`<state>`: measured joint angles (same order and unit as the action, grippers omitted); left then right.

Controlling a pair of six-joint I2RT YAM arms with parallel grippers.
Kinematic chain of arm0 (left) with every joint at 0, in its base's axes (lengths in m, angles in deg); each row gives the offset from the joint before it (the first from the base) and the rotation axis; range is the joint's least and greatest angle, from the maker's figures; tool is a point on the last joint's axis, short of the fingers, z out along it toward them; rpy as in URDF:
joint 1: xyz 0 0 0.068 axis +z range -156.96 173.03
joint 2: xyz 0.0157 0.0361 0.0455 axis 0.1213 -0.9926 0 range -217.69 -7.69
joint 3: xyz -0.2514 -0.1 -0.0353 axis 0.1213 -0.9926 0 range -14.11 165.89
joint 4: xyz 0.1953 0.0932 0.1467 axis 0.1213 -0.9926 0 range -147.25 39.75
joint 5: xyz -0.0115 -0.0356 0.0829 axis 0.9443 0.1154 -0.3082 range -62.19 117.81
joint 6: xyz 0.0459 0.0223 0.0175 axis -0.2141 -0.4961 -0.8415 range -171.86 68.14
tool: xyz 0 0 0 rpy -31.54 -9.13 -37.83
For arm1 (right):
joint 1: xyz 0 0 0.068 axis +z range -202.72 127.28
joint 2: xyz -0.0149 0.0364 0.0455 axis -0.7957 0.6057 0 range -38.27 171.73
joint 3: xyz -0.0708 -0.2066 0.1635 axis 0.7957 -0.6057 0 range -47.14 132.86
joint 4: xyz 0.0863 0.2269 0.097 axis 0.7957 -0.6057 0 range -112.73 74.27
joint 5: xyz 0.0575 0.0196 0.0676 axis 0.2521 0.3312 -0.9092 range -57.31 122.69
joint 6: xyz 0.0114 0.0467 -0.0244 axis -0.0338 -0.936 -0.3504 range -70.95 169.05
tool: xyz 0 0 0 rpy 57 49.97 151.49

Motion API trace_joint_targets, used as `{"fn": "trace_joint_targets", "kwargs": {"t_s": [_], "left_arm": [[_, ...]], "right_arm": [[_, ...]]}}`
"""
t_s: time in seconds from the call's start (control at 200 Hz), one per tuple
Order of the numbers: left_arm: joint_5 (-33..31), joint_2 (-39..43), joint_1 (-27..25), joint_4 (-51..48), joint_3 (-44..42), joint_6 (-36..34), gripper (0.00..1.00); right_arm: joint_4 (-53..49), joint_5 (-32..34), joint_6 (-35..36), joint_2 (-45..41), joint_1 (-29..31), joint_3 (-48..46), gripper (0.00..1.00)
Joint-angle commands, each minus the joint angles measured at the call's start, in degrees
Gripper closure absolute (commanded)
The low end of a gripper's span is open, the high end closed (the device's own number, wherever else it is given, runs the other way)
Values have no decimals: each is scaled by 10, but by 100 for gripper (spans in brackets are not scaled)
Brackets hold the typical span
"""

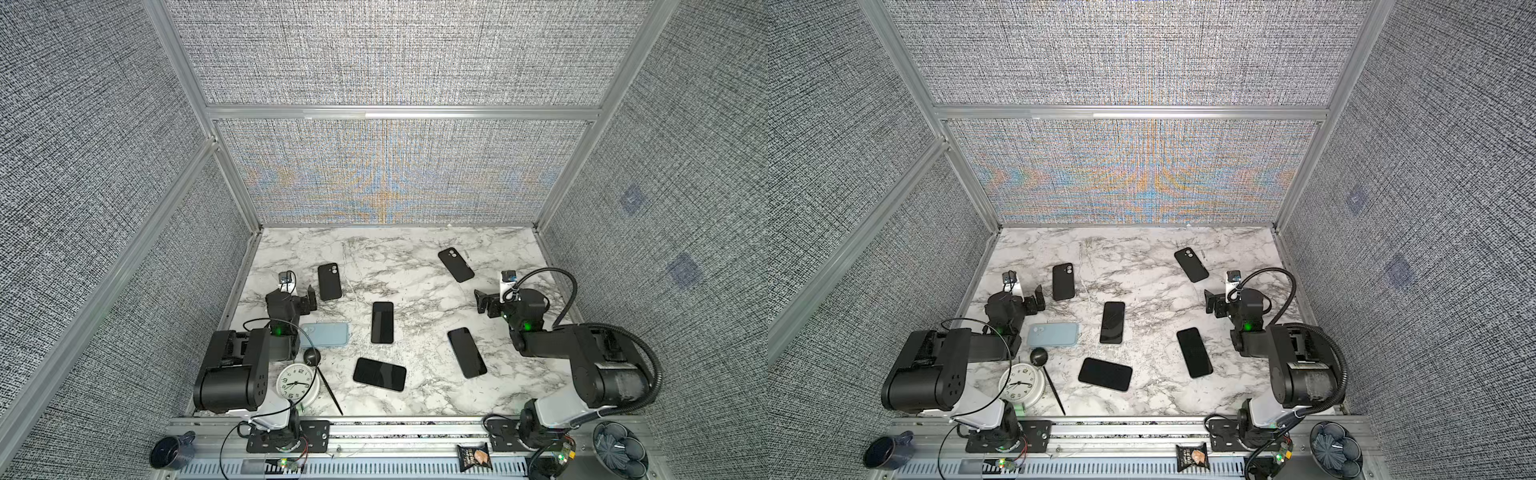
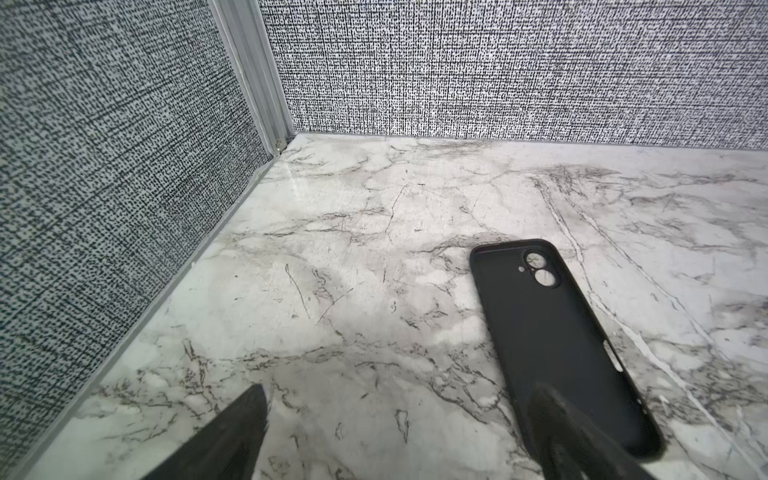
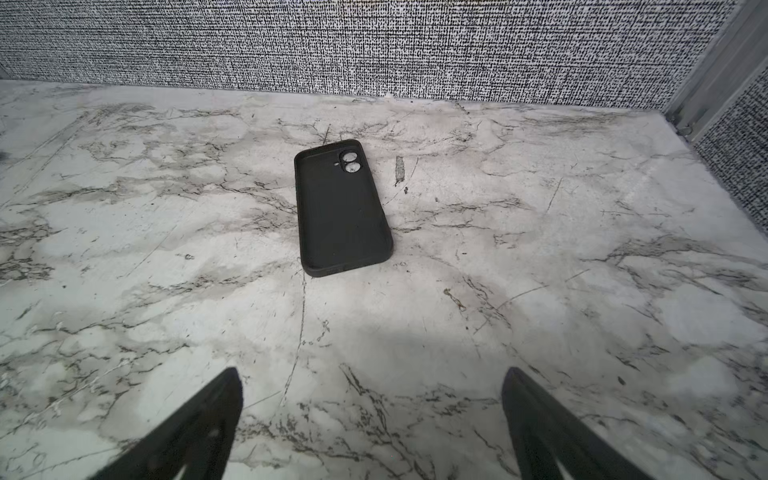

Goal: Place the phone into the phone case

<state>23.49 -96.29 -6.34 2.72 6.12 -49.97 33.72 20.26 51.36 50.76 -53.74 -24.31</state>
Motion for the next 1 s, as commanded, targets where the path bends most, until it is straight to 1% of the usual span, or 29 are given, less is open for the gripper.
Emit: {"fn": "trace_joint_targets", "kwargs": {"t_s": [0.0, 0.995], "left_arm": [[12, 6, 1, 33, -8, -4, 2], [10, 7, 1, 29, -8, -1, 2]], "right_arm": [[9, 2, 1, -2, 1, -4, 1], [8, 8, 4, -4, 4, -4, 1]]}}
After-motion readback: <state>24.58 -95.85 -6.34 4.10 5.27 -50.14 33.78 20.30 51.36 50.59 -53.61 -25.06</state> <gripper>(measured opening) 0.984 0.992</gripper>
